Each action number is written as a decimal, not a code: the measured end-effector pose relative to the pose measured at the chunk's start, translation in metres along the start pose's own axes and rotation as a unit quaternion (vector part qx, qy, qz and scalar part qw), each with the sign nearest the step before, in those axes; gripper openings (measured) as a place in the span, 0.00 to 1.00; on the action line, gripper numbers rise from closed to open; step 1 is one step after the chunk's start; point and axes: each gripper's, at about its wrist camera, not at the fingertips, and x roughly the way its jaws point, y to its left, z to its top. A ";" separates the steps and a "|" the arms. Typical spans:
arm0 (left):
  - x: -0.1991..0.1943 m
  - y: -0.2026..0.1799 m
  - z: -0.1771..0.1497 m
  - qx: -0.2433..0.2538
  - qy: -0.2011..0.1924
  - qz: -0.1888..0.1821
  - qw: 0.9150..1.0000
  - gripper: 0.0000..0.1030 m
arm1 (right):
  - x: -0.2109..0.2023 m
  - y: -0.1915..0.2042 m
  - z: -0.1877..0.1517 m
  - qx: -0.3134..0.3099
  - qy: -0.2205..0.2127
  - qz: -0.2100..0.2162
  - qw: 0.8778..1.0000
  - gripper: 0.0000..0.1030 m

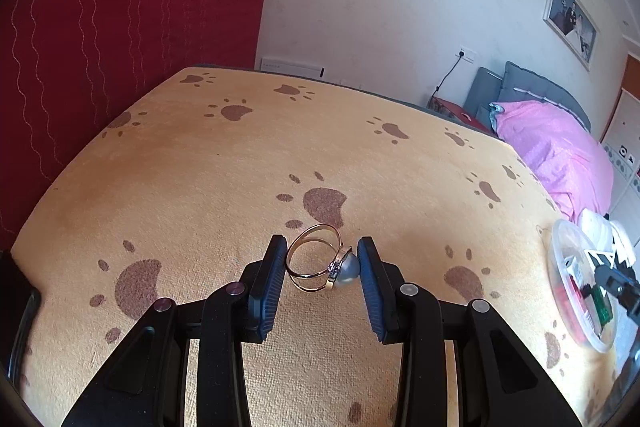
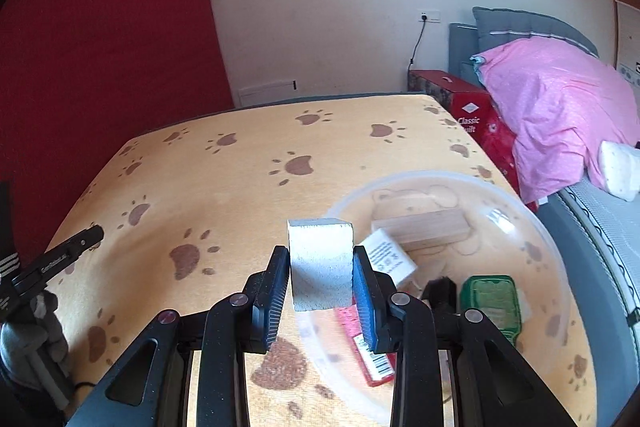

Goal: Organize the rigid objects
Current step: 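Carry the white striped piece into the clear bowl and open the right gripper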

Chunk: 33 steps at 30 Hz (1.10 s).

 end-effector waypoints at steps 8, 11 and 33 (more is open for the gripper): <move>-0.004 -0.010 -0.007 0.013 0.005 -0.005 1.000 0.36 | 0.001 -0.030 -0.002 0.028 -0.011 -0.047 0.998 0.35; -0.007 -0.013 -0.010 0.019 0.006 -0.007 1.000 0.36 | 0.000 -0.035 -0.005 0.034 -0.012 -0.058 0.998 0.46; -0.017 -0.061 -0.024 0.055 0.030 -0.041 0.997 0.36 | -0.030 -0.061 -0.031 0.053 -0.035 -0.063 0.996 0.64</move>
